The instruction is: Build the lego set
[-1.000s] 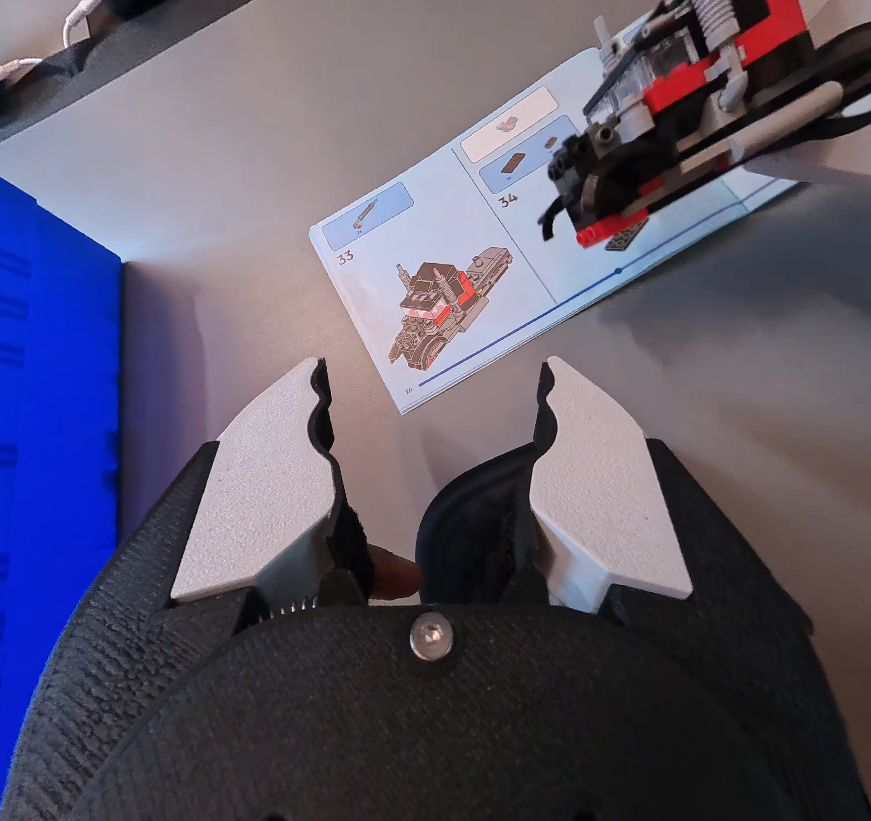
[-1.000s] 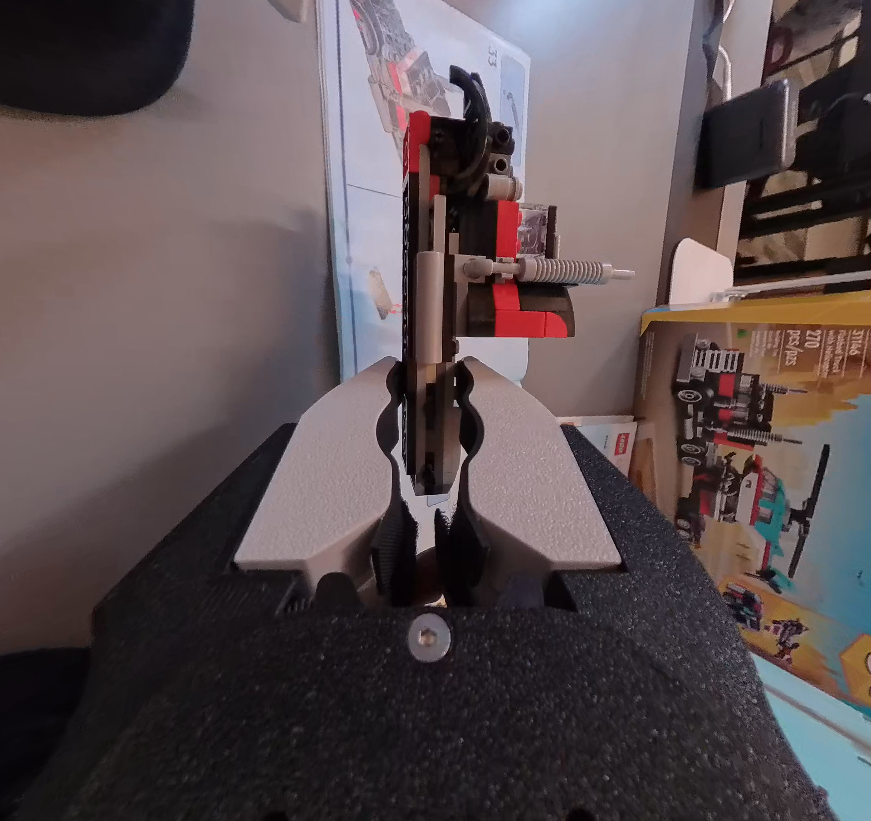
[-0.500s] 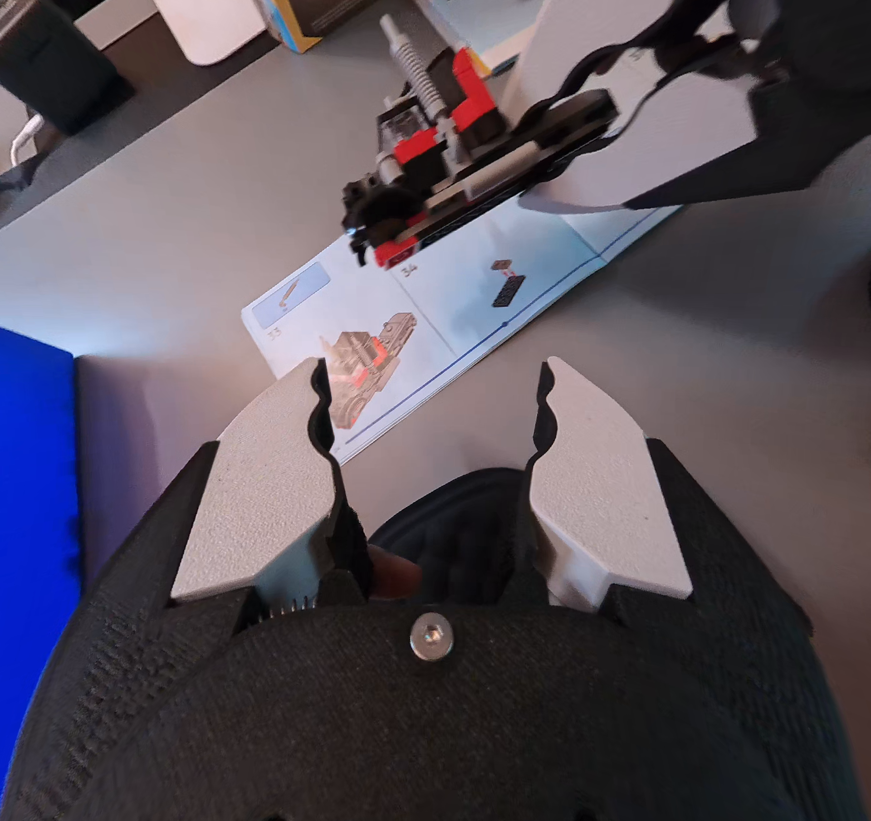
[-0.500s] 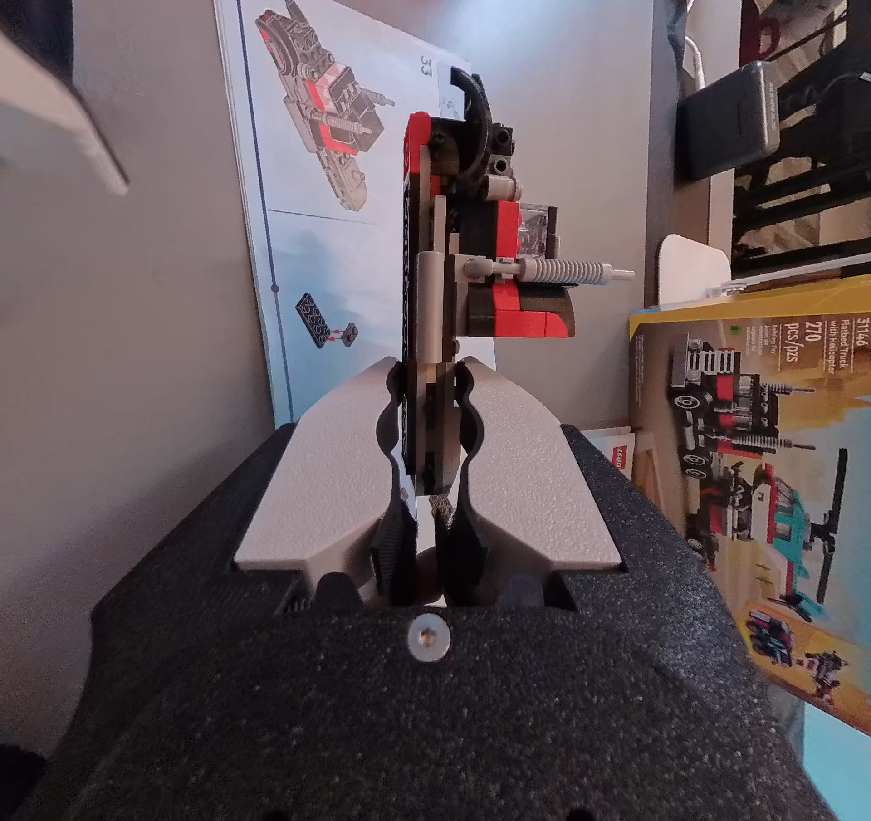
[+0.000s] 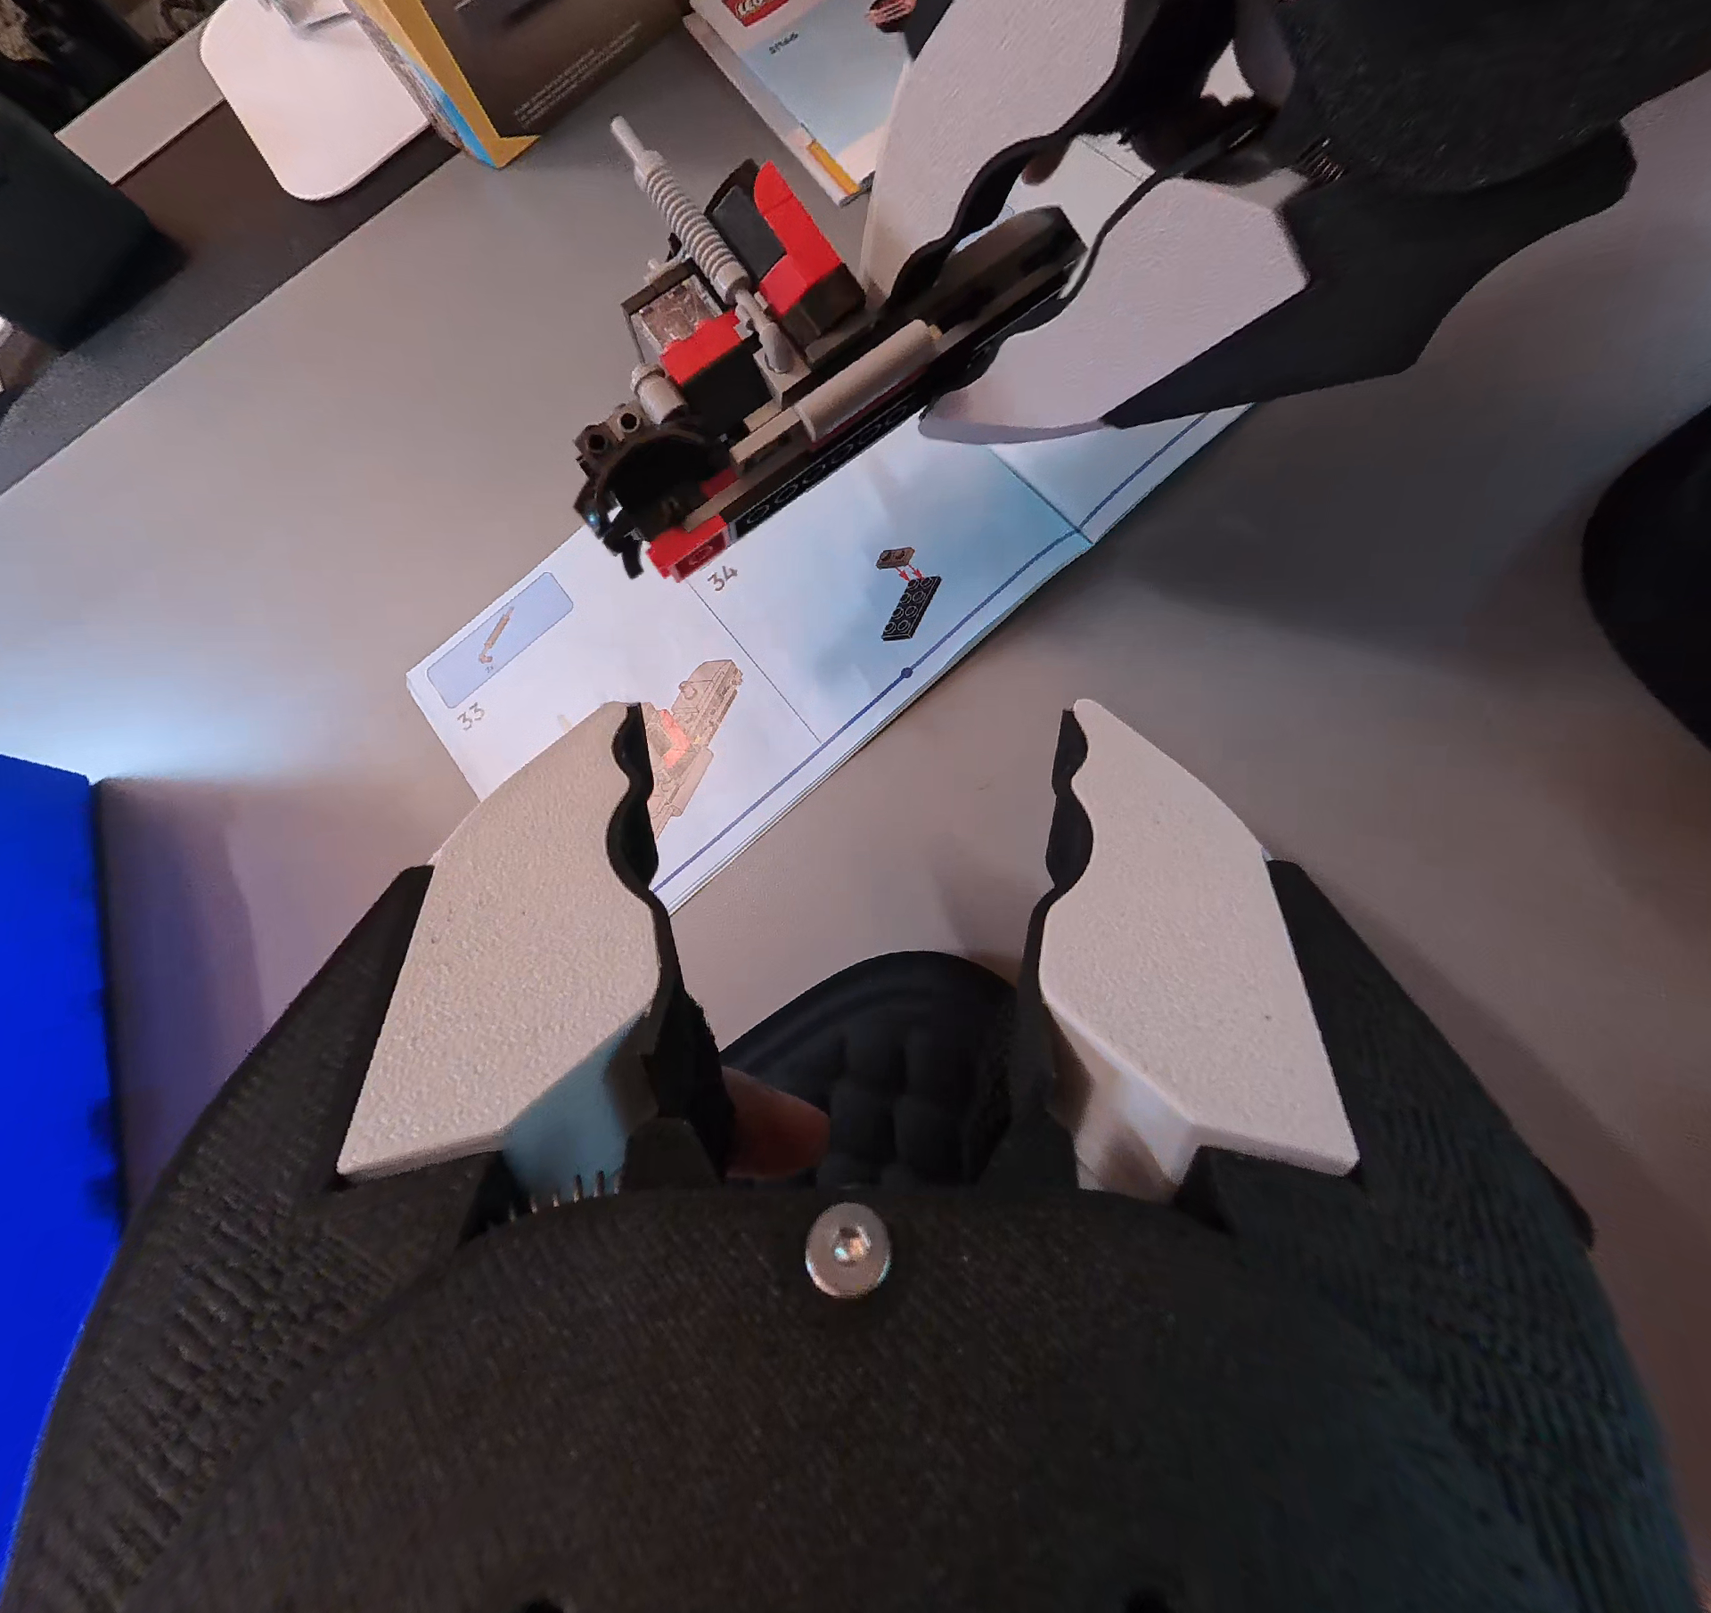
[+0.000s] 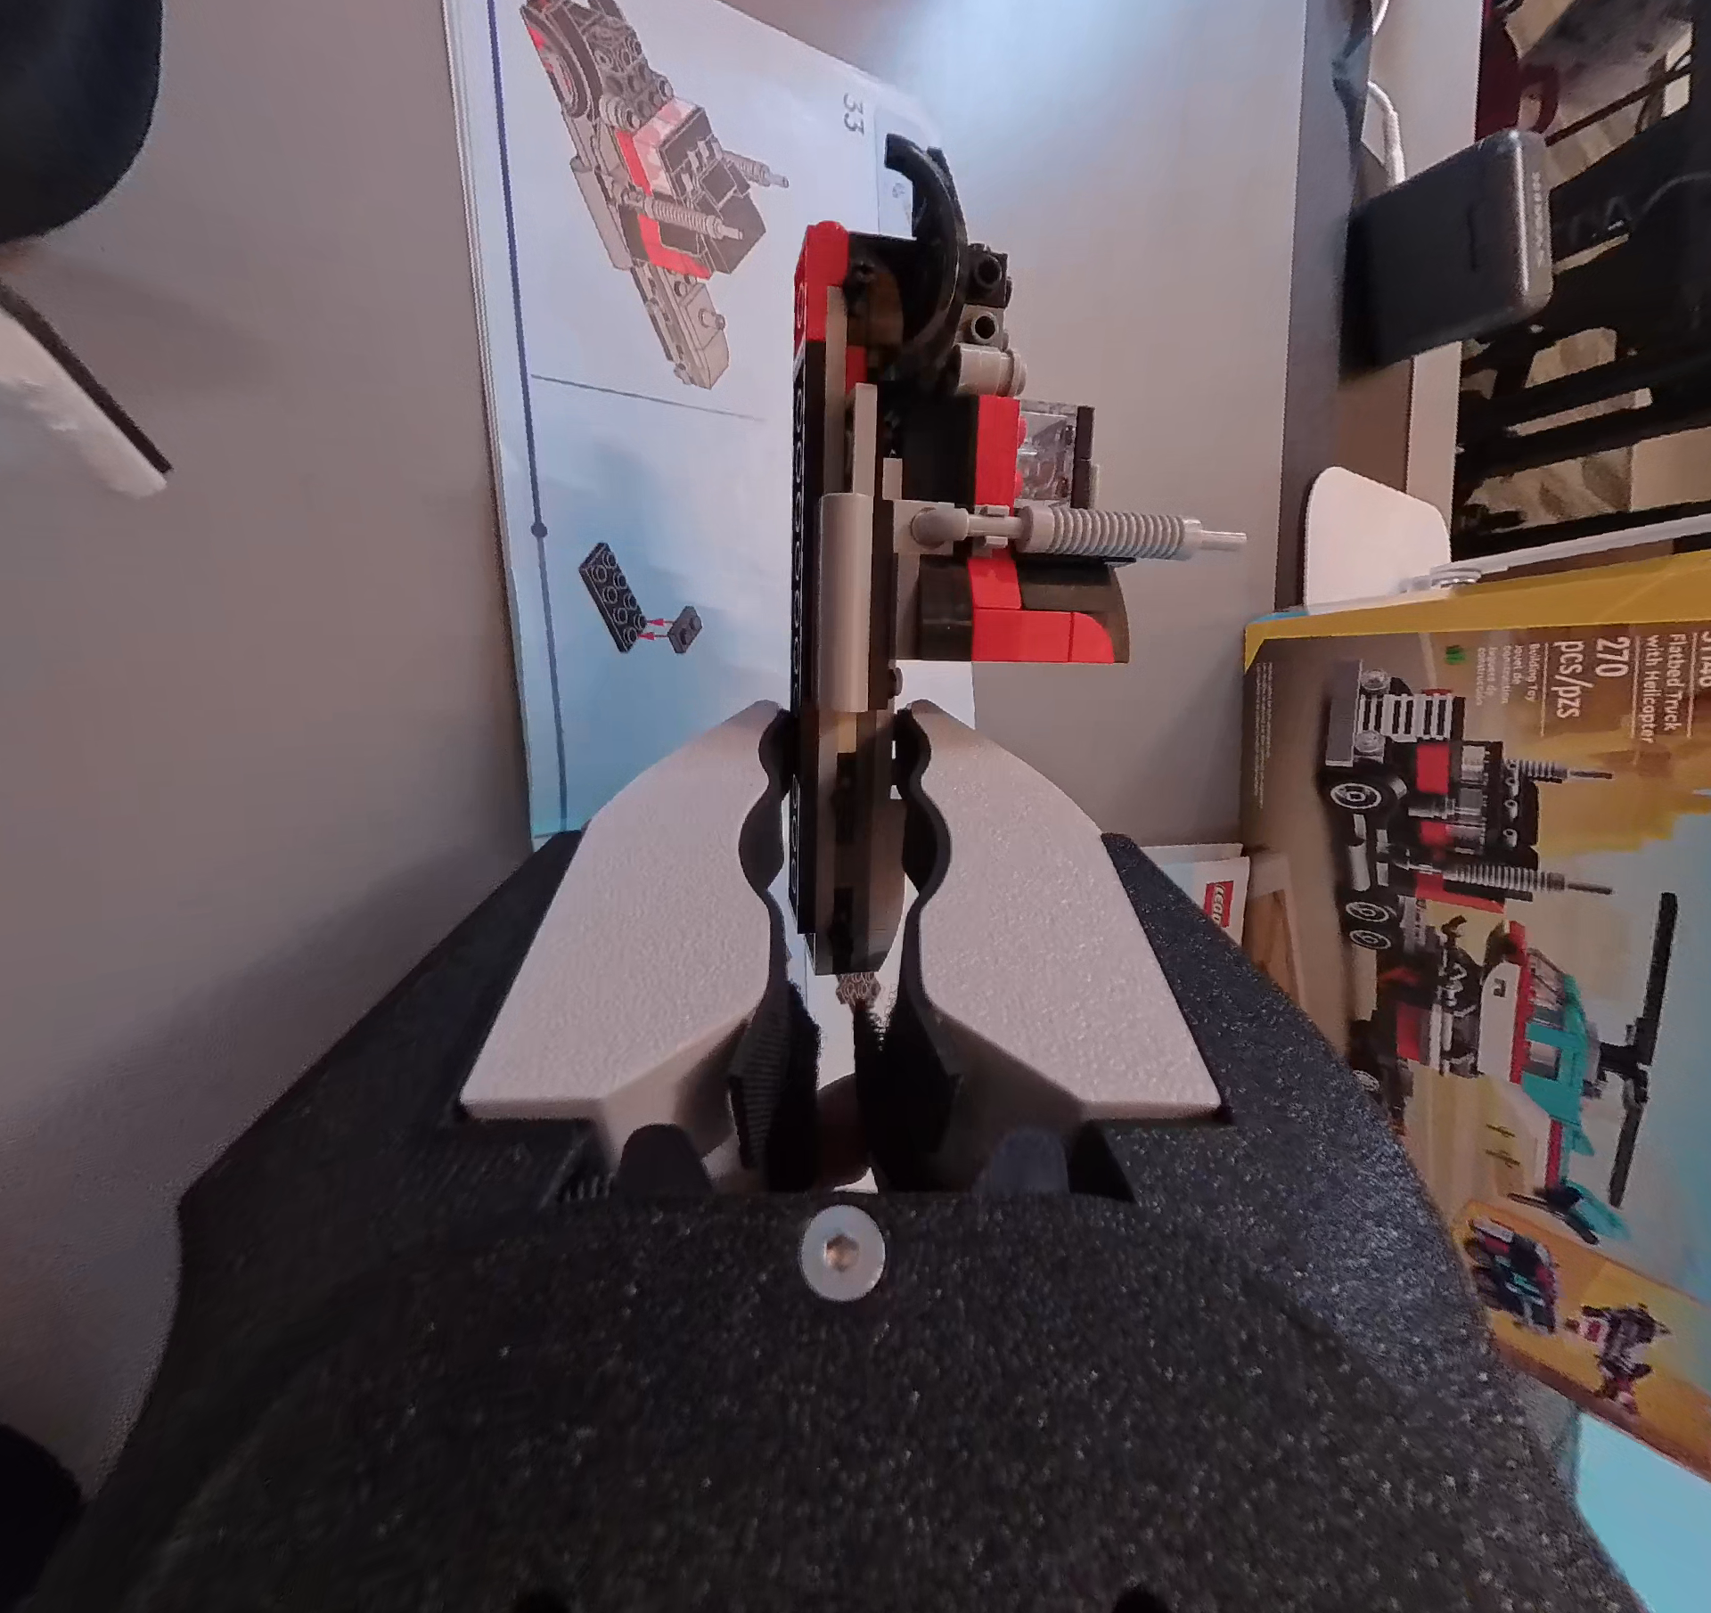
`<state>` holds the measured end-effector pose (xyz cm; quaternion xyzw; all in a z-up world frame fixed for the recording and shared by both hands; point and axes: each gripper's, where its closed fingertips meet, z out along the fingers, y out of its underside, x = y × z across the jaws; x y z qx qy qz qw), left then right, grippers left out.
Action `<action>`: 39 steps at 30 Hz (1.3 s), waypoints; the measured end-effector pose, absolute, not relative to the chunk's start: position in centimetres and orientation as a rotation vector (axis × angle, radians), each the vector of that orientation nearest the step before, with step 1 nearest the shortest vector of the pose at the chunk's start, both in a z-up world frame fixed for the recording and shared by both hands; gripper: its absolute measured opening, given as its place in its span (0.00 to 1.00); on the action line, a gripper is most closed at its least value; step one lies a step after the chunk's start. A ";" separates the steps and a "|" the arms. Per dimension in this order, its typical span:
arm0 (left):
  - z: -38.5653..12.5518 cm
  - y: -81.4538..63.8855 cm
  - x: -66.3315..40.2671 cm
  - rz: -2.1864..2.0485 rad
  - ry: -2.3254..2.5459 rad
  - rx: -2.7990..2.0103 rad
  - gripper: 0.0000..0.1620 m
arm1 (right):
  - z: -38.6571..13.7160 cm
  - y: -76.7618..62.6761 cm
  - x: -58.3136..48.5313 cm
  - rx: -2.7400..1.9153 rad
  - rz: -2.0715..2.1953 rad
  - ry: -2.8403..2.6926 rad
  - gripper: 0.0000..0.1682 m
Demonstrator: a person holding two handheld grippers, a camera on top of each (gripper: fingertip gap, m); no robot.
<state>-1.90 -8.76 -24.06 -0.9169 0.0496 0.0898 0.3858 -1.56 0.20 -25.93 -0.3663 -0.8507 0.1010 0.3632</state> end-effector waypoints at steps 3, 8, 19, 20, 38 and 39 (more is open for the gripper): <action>-24.0 -8.8 -1.9 0.229 0.124 -2.335 0.52 | -25.9 0.5 -1.3 -0.901 0.214 -2.199 0.13; -23.9 -9.1 -2.4 0.234 0.110 -2.336 0.52 | -25.9 1.0 -0.8 -0.880 0.149 -2.227 0.13; -23.0 -8.7 -3.4 -0.112 0.053 -2.175 0.47 | -23.8 1.3 -0.1 -0.686 0.022 -2.032 0.13; -22.3 -8.4 -3.3 -0.219 0.066 -2.106 0.47 | -23.4 1.3 0.0 -0.638 -0.009 -1.987 0.13; -19.8 -3.5 0.7 -1.023 0.400 -1.922 0.23 | -21.2 0.2 1.3 -0.363 -0.194 -1.792 0.13; -19.7 -3.5 0.7 -1.027 0.417 -1.912 0.23 | -21.2 0.2 1.4 -0.359 -0.197 -1.786 0.13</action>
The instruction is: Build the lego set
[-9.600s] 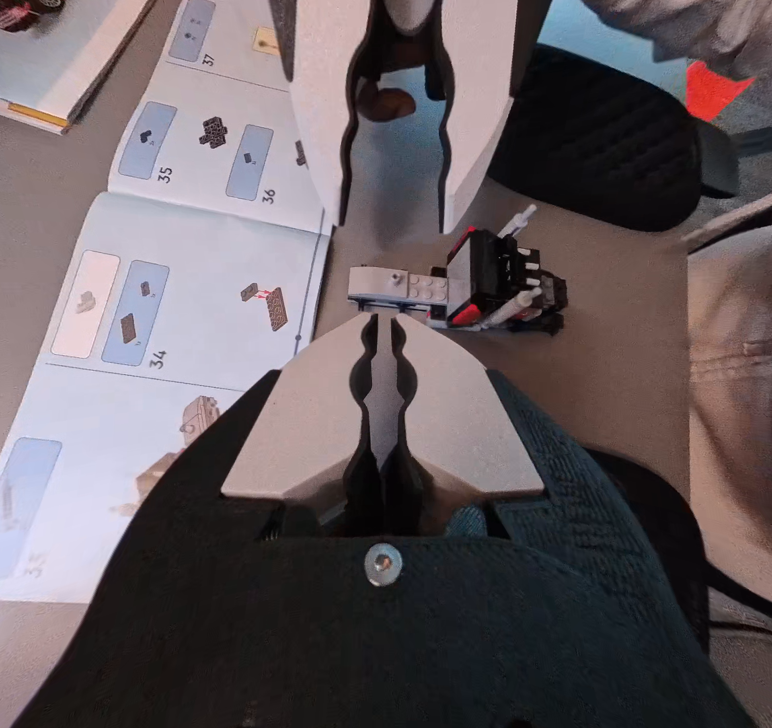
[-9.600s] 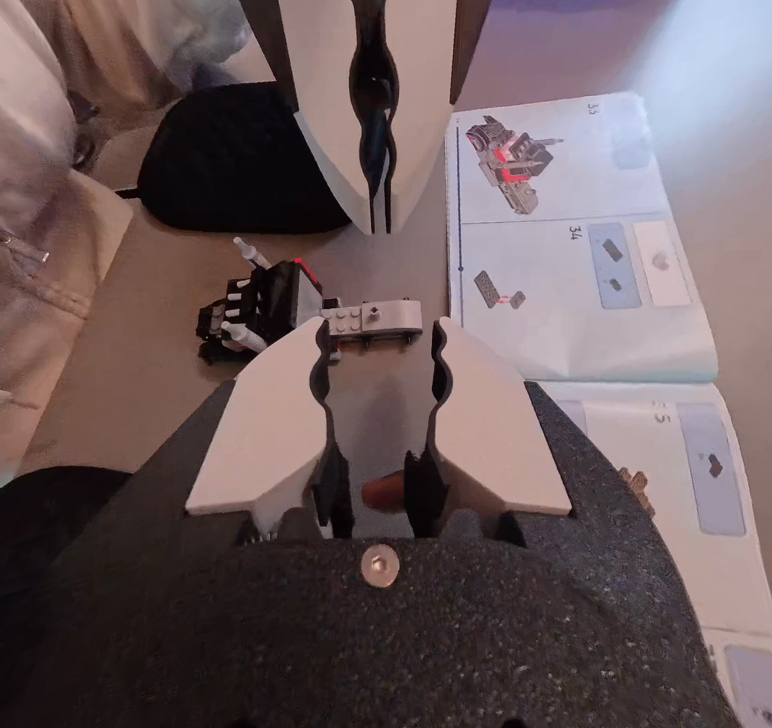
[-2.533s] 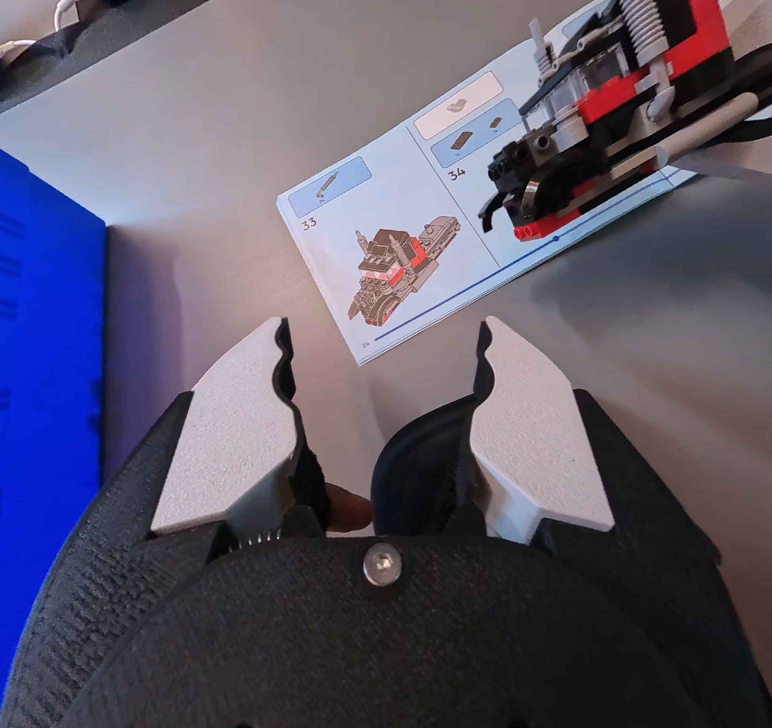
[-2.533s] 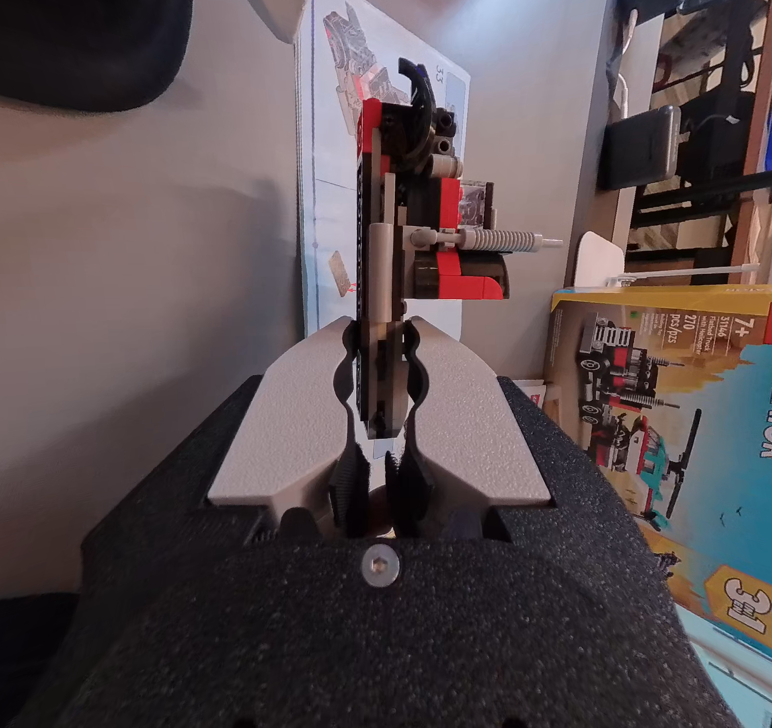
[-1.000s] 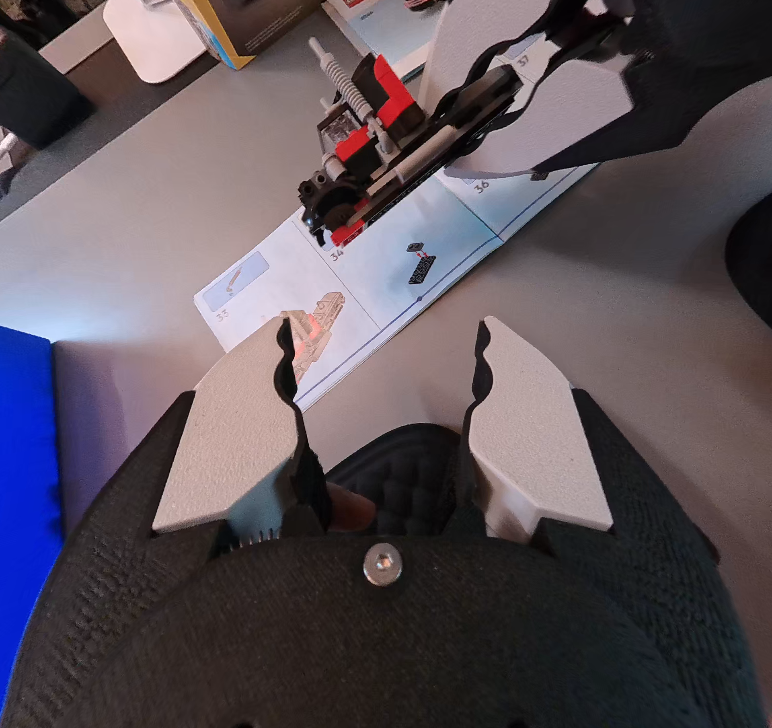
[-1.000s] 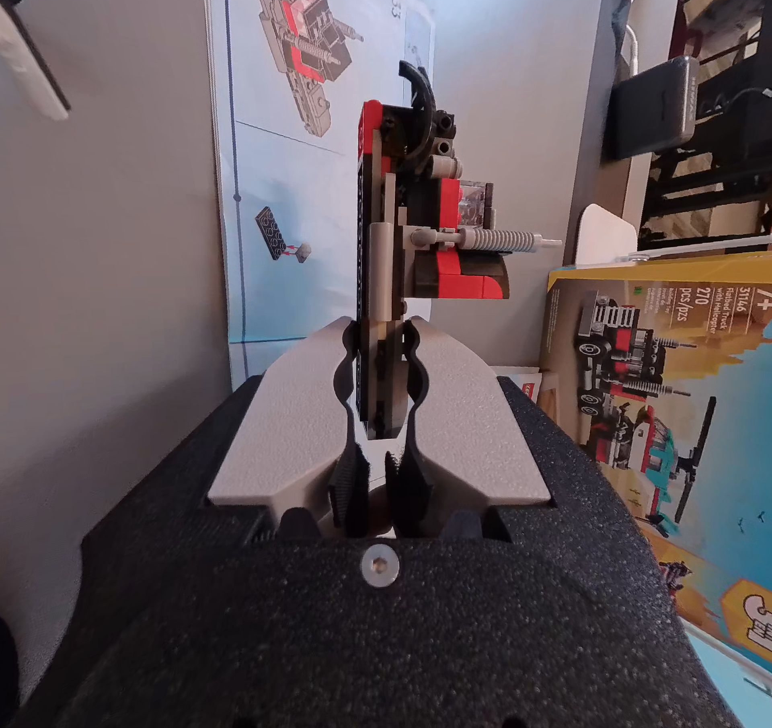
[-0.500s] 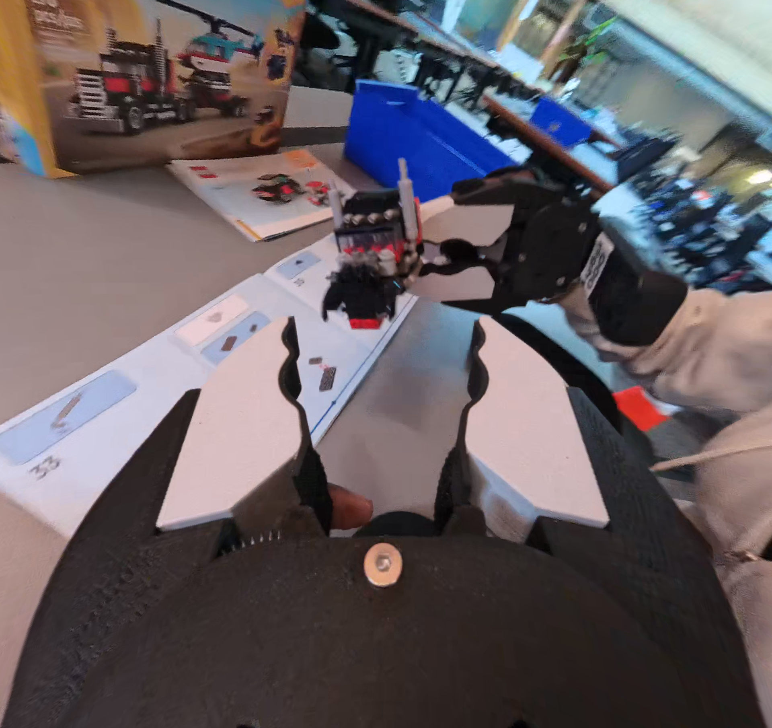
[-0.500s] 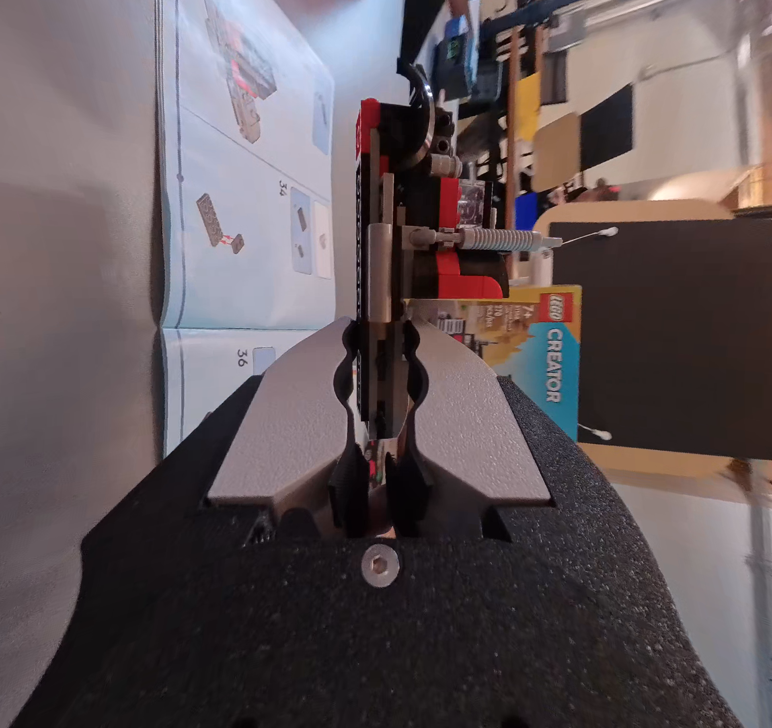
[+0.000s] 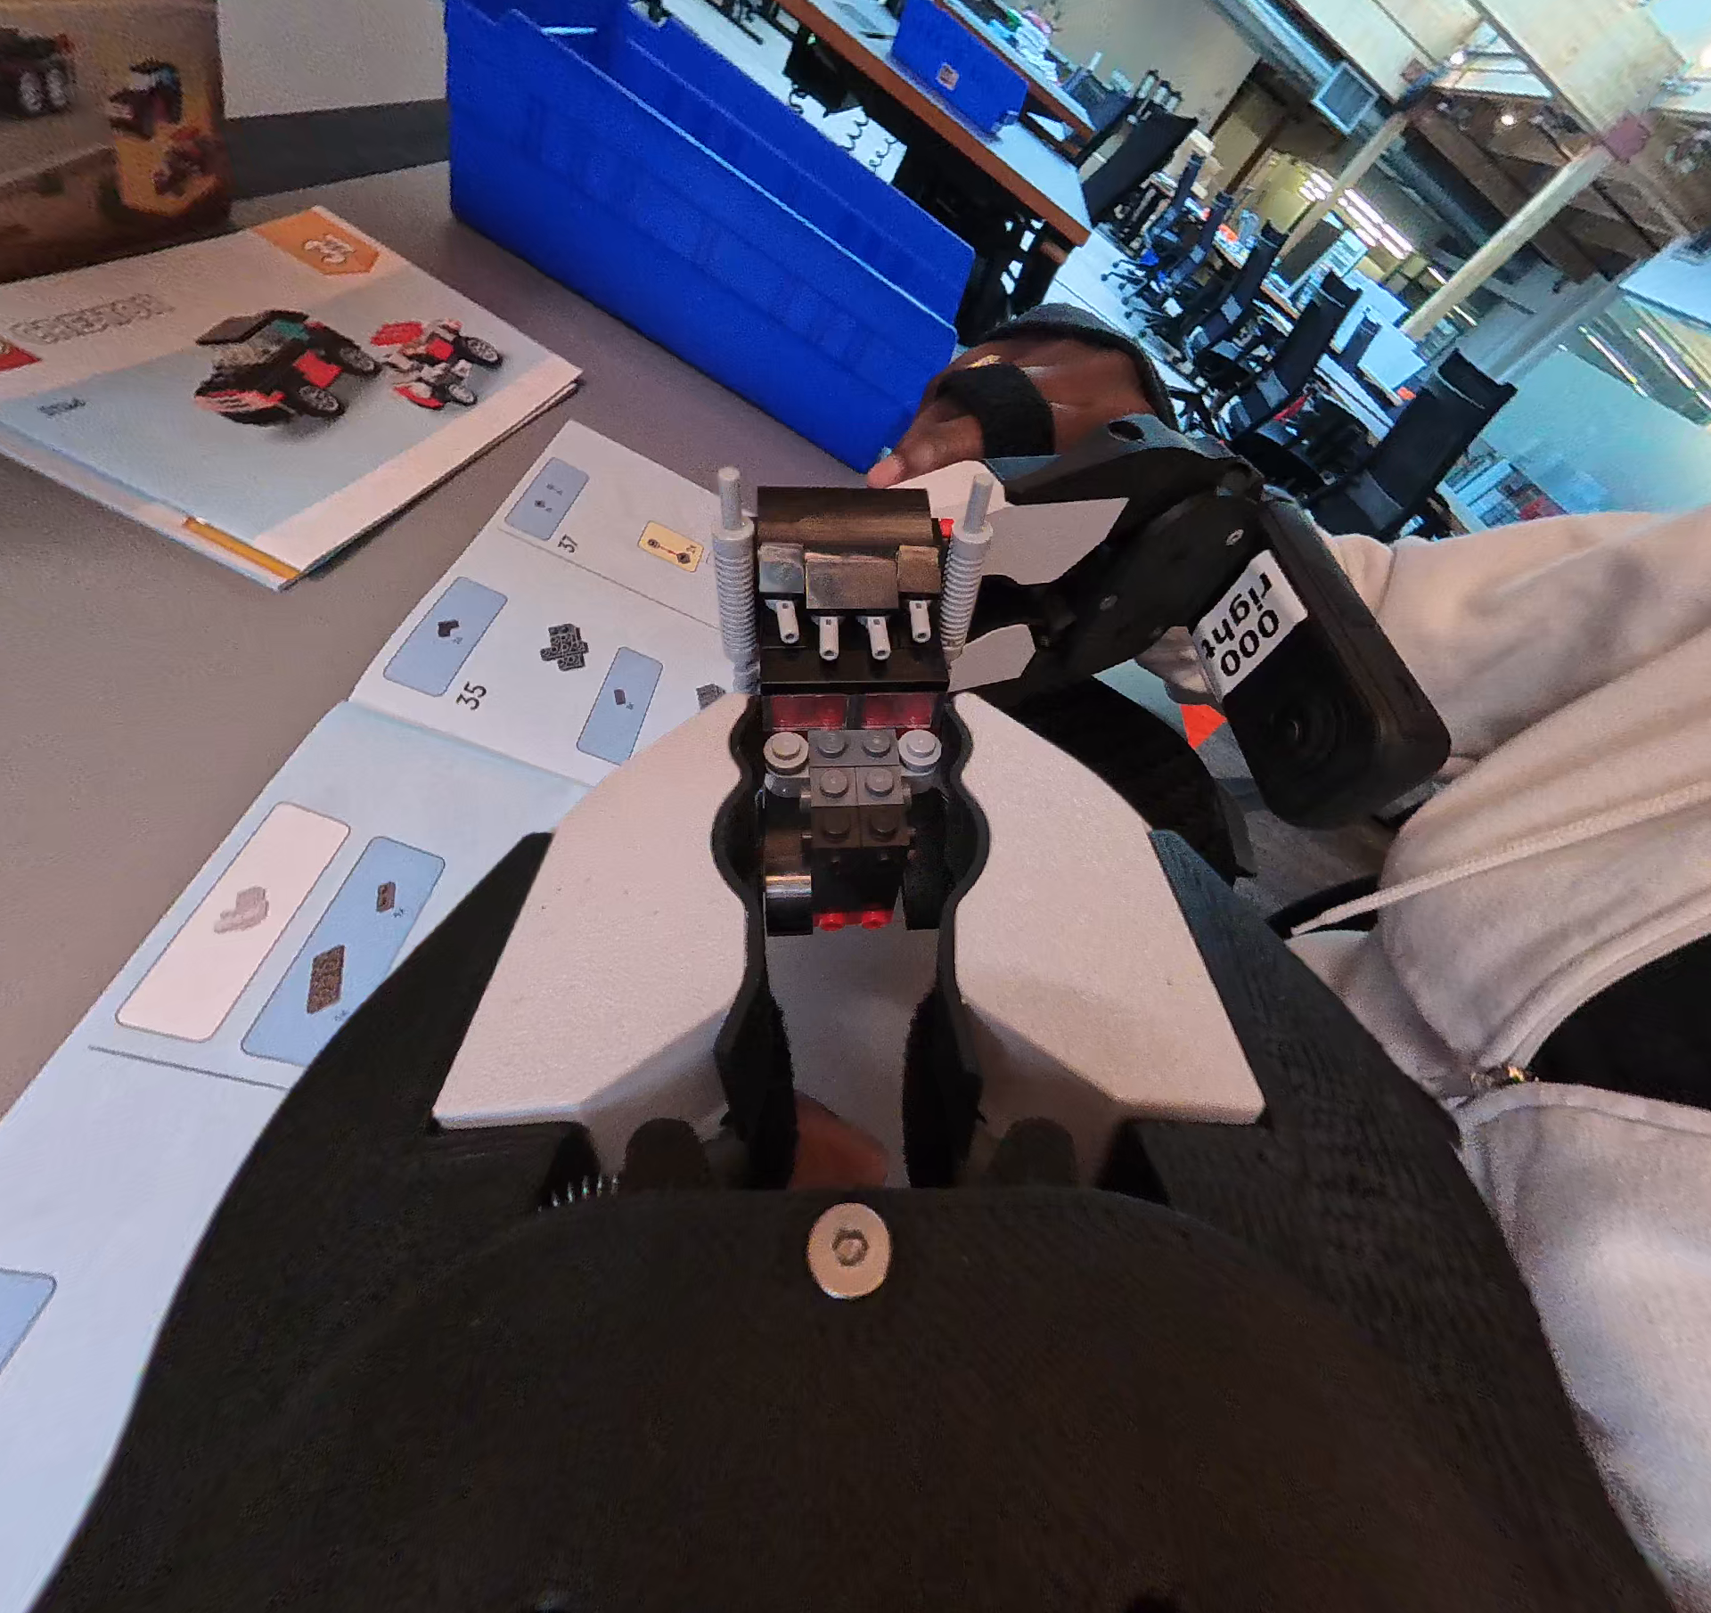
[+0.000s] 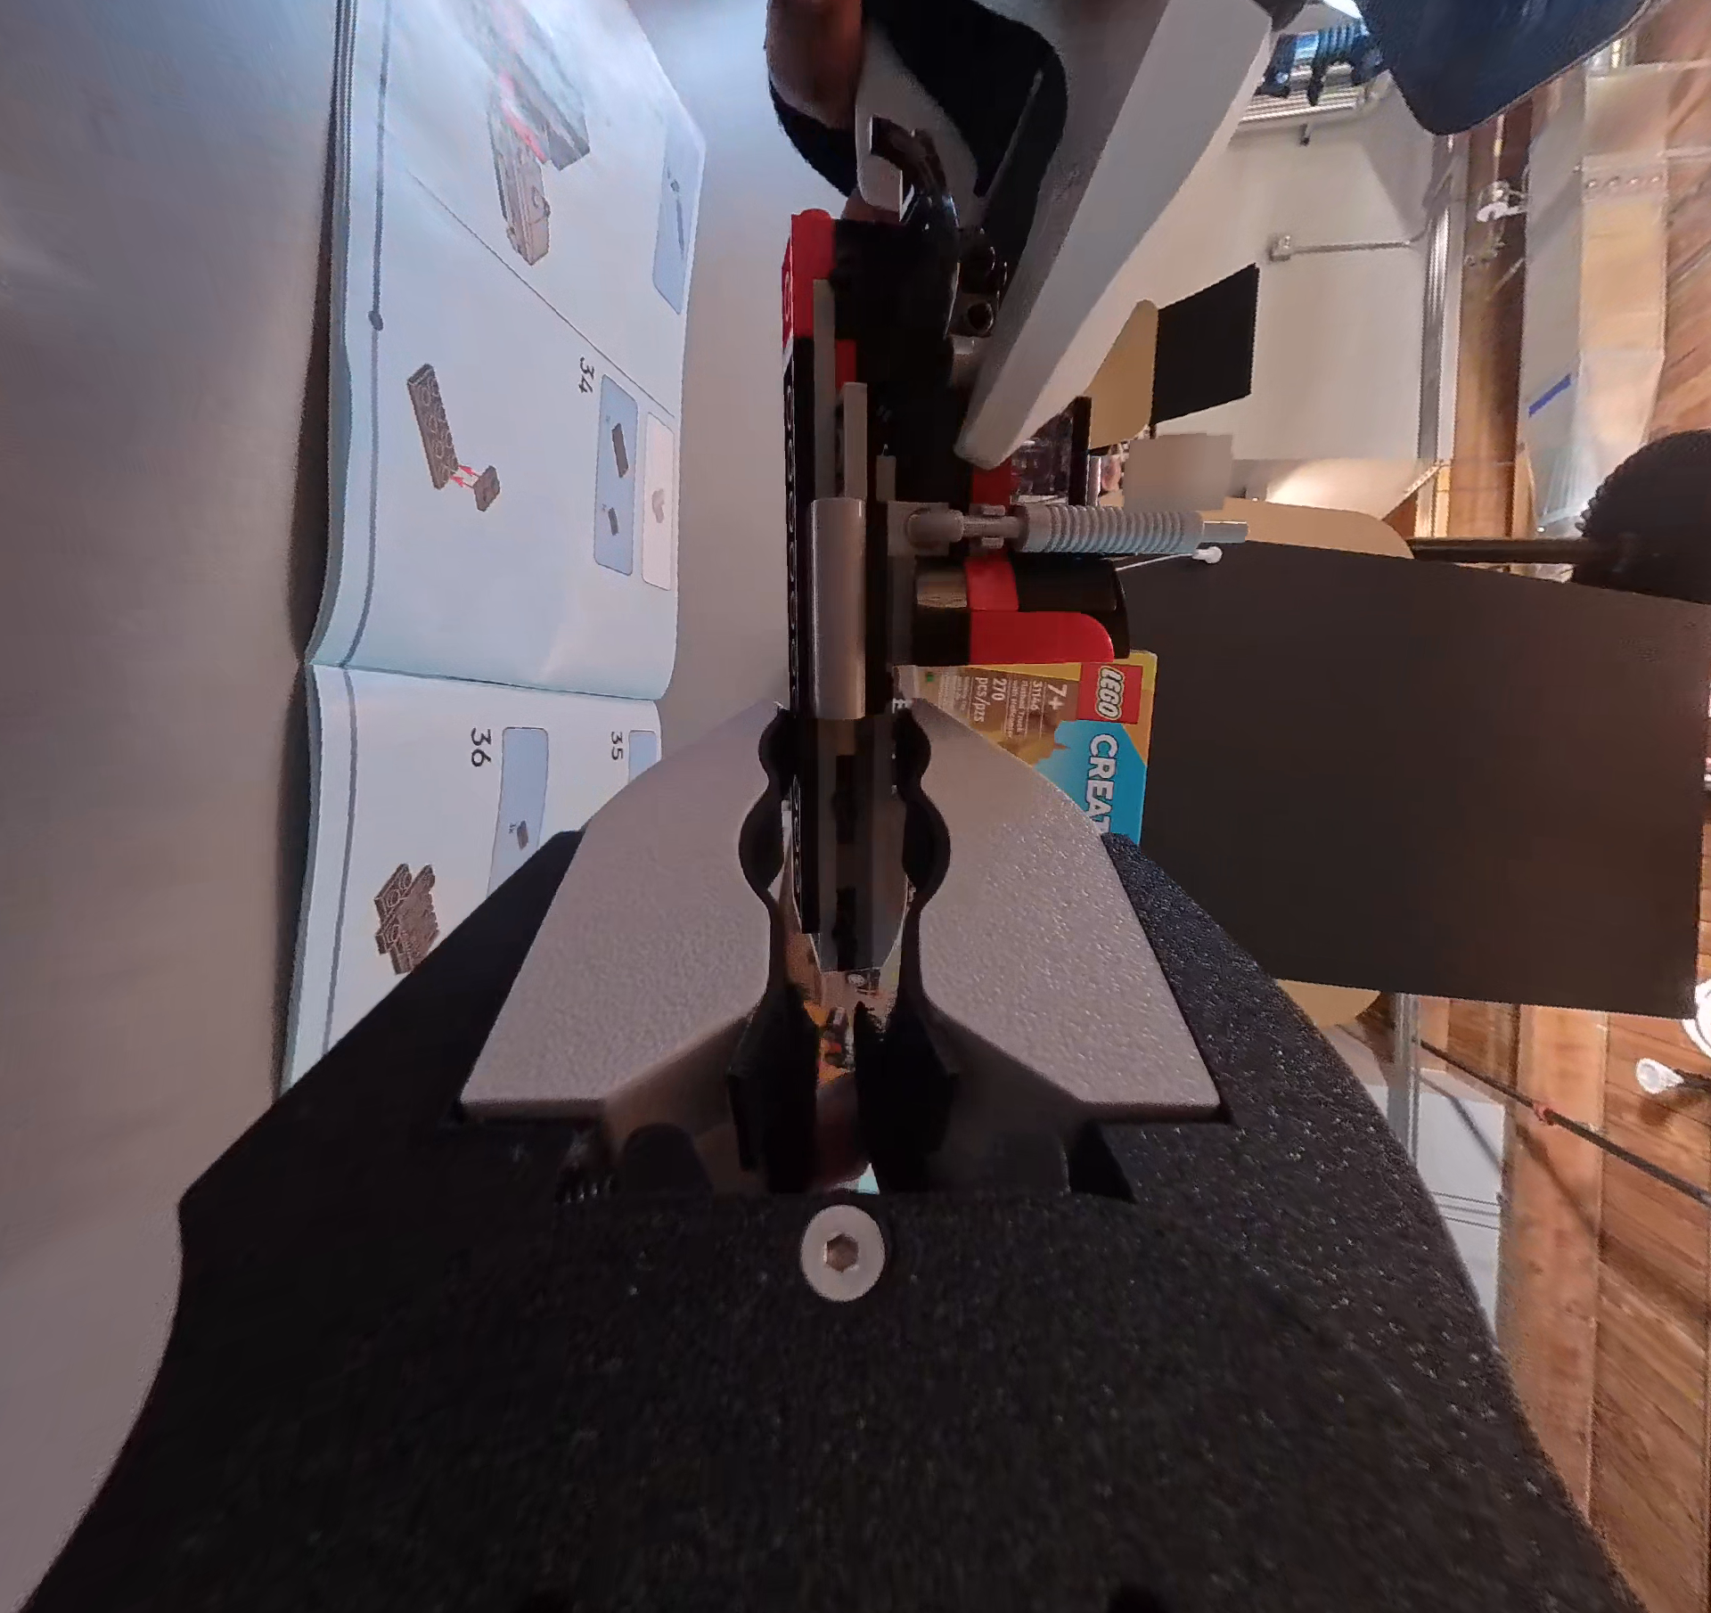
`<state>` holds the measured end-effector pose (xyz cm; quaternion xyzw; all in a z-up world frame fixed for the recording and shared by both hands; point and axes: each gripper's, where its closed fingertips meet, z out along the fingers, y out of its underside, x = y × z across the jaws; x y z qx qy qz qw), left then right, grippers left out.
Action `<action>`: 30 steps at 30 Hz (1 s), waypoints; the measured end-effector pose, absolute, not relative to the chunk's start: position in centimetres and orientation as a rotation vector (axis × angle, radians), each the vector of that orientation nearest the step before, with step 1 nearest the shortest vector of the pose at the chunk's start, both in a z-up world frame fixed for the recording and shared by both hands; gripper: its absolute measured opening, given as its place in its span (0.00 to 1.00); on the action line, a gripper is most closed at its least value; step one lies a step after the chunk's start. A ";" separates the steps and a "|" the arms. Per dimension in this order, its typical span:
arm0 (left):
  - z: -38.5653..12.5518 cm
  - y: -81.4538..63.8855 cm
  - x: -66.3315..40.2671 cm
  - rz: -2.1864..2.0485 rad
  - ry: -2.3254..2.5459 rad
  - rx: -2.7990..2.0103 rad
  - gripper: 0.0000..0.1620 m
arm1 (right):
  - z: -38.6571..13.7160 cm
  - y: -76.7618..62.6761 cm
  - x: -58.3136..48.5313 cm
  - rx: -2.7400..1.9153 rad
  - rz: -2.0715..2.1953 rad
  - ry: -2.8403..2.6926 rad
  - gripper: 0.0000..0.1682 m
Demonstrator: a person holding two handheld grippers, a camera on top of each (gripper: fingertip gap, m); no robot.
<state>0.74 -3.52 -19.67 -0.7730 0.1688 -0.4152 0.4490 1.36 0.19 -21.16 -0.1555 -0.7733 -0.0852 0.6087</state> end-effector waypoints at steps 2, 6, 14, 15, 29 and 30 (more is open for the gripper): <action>-19.6 -3.4 0.7 -1.028 0.444 -1.890 0.23 | -21.0 0.4 1.3 -0.344 -0.227 -1.775 0.13; -19.4 -2.7 0.1 -1.017 0.528 -1.811 0.22 | -20.8 0.8 0.9 -0.339 -0.255 -1.744 0.13; -19.4 0.7 -0.6 -1.051 0.801 -1.697 0.22 | -23.2 2.8 1.5 -0.545 -0.177 -1.807 0.42; -19.3 1.3 -0.4 -1.074 0.803 -1.695 0.22 | -23.5 3.3 1.7 -0.556 -0.205 -1.806 0.46; -20.4 3.3 -0.2 -1.151 0.648 -1.724 0.22 | -23.4 6.0 2.1 -0.799 -0.132 -1.661 0.63; -20.6 3.5 -0.6 -1.135 0.642 -1.730 0.22 | -23.3 6.2 2.1 -0.820 -0.112 -1.646 0.63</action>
